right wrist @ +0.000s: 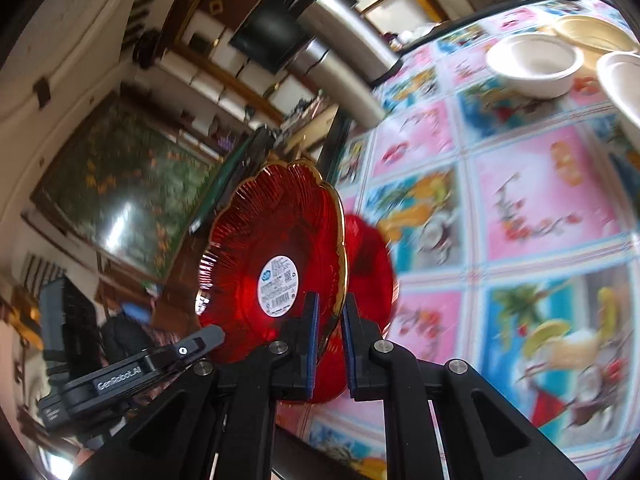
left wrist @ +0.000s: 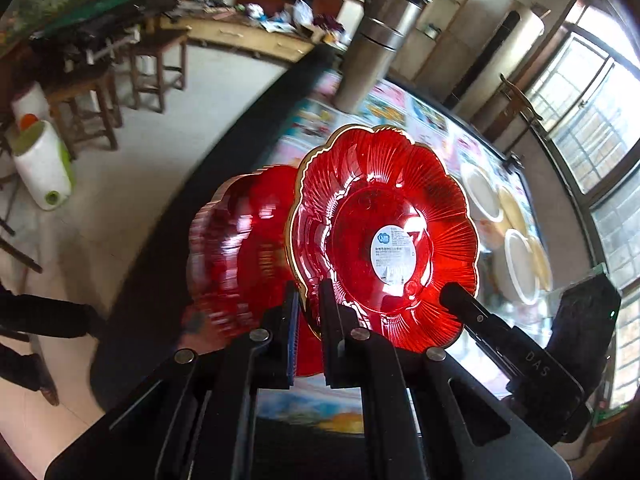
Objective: Organize plates and bowls
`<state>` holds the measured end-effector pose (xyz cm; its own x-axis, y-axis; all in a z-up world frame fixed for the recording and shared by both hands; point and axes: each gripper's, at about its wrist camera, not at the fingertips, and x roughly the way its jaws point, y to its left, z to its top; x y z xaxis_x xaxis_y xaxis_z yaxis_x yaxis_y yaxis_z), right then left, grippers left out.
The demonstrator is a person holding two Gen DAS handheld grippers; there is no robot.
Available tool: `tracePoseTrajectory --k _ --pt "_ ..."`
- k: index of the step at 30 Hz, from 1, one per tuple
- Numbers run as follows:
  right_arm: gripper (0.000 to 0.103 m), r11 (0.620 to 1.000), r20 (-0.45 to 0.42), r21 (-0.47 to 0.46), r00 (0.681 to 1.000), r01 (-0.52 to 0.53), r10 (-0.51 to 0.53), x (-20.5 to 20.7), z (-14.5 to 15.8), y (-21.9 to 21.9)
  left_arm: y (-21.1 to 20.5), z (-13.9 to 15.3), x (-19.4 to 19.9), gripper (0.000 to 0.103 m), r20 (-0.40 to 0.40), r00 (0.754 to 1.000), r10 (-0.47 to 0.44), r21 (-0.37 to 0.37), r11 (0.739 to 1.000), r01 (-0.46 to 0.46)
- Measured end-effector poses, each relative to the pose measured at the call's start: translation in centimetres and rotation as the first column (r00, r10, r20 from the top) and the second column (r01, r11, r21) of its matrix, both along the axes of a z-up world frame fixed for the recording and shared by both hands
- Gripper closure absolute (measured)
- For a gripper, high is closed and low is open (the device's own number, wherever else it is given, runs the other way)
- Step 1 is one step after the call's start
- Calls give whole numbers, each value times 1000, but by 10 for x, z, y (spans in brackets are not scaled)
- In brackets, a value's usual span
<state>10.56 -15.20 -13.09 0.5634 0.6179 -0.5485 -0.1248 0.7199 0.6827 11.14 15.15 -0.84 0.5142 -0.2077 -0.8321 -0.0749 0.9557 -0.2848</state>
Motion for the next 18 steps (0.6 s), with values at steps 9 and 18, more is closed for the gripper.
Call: tracePoseTrajectory --k 9,18 --pt "93 989 -65 -144 998 -31 22 8 -32 48 30 -48 10 94 -63 997 36 -5 999 -36" --pt "93 973 -65 -231 998 -20 5 25 -43 62 29 -67 25 92 -94 995 22 48 999 -17"
